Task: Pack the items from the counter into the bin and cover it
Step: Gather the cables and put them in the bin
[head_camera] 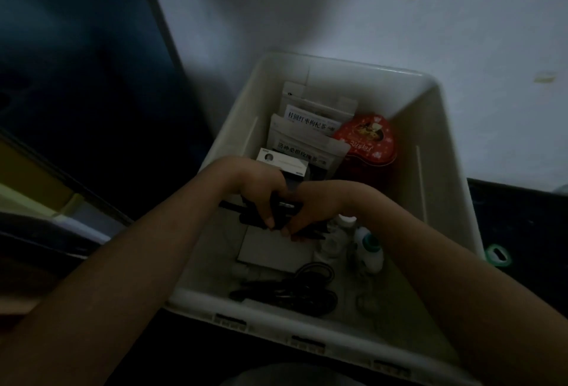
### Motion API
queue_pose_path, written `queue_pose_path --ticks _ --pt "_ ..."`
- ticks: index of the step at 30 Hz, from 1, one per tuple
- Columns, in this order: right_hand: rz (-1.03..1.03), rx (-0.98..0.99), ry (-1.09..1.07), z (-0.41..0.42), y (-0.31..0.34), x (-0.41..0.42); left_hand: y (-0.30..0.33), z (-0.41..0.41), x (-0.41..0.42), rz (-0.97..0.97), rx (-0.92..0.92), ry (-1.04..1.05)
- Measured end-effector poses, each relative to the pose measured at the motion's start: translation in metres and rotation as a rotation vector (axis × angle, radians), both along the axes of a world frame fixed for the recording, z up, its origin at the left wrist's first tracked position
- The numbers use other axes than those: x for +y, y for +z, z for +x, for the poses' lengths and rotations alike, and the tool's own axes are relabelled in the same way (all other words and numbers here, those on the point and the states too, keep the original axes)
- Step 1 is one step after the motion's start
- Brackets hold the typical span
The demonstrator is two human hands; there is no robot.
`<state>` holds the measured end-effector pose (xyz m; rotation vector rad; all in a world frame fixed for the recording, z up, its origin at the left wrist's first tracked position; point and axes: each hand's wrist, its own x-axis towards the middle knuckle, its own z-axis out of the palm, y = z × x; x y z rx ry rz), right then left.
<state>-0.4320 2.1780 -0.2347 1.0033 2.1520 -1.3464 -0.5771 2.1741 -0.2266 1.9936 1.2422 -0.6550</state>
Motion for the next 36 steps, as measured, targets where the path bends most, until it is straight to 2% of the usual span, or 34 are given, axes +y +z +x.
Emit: queue_pose_path --ticks 8,14,16,21,23,27,30,36 --pt "-0.095 0.004 -0.063 -0.001 -0.002 -0.001 0.001 0.0 -0.002 -0.003 0.006 0.032" --pt "0.004 -0.039 -0.011 0.004 0.008 0.005 0.008 0.005 -0.005 0.011 -0.055 0.107" --pt "0.072 -0.094 0.059 0.005 0.012 0.006 0.006 0.006 -0.004 0.01 -0.012 0.086" --pt "0.225 -0.309 0.201 -0.006 0.0 -0.004 -0.008 0.005 -0.004 0.026 0.286 -0.004" --pt "0.252 -0.39 0.265 -0.014 -0.013 -0.014 -0.008 0.003 -0.004 0.07 0.321 0.012" --pt "0.34 -0.433 0.384 -0.026 -0.036 -0.036 -0.005 -0.003 0.001 0.175 0.264 0.139" --pt "0.377 -0.383 0.379 -0.032 -0.052 -0.044 -0.006 -0.006 0.003 0.217 0.22 0.188" --pt "0.299 -0.355 0.361 -0.041 -0.088 -0.046 -0.007 -0.01 0.005 0.211 0.171 0.187"
